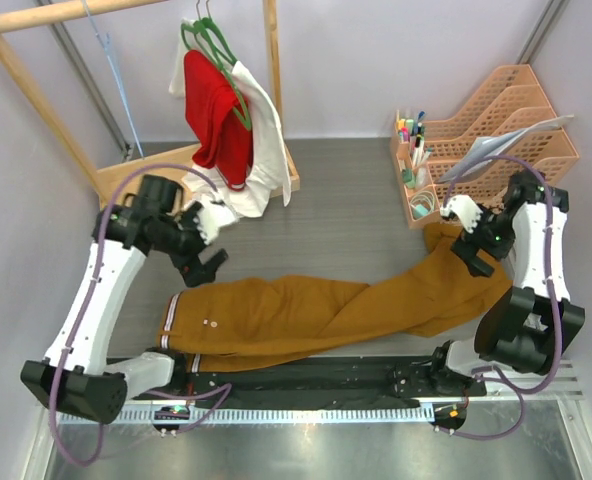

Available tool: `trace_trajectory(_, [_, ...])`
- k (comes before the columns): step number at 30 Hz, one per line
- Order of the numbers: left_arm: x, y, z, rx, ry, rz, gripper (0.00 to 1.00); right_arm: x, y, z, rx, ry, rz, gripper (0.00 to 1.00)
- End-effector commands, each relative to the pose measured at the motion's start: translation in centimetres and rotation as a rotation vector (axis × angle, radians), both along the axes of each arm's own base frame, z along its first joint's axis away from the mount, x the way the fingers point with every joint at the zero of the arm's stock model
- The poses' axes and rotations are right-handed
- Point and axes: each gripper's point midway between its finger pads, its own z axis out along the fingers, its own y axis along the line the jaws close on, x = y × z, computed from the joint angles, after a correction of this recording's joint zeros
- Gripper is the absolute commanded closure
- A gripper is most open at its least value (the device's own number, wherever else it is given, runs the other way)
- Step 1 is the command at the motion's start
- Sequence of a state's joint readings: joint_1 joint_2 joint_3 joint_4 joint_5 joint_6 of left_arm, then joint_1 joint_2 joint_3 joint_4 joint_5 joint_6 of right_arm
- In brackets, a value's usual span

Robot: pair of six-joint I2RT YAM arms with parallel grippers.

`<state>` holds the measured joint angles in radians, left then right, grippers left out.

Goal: Place the trousers on the hanger
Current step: Move the trousers to the center of the board

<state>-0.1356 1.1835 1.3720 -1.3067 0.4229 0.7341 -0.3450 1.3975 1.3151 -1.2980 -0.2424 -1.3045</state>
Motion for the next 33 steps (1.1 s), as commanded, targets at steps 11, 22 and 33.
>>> trace_trajectory(11, [-4.7,5.0,-12.7,0.587,0.381,-0.007,0.08,-3.4,-2.2,-6.7,-0.001,0.271,-0.036,0.08])
trace_trajectory(22, [6.8,7.9,-19.3,0.652,0.298,0.257,0.10,-2.5,0.1,-7.1,0.122,0.313,-0.130,0.11])
trace_trajectory(33, [15.3,10.2,-17.4,0.472,0.241,0.453,0.11,-1.1,1.2,-3.6,0.194,0.267,-0.124,0.12])
